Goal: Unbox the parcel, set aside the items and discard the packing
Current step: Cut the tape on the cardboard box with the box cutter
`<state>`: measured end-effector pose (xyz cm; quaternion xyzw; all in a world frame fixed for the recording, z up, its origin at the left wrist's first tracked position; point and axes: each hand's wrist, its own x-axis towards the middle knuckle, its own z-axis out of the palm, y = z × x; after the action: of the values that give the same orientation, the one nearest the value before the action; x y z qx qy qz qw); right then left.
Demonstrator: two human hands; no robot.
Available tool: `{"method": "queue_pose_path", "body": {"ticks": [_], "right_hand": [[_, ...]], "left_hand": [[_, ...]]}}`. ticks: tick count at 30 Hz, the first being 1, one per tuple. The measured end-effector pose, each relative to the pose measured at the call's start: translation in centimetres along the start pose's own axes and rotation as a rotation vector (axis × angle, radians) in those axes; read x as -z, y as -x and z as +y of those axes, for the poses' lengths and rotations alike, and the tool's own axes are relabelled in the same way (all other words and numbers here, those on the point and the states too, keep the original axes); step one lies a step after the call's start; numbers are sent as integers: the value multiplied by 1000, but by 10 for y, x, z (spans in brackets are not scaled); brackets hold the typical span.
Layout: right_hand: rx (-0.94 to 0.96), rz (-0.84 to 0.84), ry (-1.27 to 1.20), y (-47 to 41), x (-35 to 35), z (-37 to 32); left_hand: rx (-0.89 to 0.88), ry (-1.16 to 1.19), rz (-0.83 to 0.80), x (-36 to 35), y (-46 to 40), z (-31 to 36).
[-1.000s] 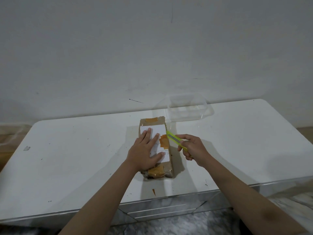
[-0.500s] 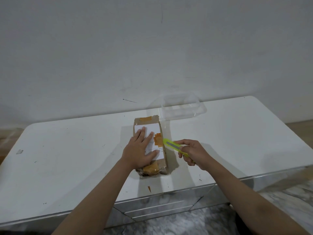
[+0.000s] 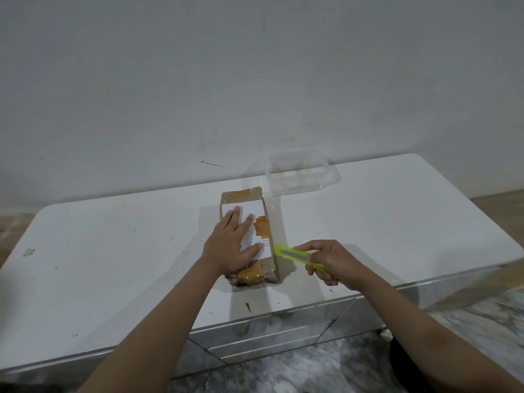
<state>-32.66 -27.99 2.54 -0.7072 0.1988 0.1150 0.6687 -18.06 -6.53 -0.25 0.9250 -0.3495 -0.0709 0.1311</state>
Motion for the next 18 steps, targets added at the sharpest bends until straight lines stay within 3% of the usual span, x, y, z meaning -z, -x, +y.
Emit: {"method": "queue_pose_path", "body": {"ticks": [7,15,18], "right_hand": [[-40,-39,-2,24,1,9],[81,307,-188,20,-17,4],[44,329,-365,16,-41,0]], "left_hand": [[-5,10,0,2,0,3],[175,-31,10,1,-6,21],[296,-34,9,-1,-11,34]]}}
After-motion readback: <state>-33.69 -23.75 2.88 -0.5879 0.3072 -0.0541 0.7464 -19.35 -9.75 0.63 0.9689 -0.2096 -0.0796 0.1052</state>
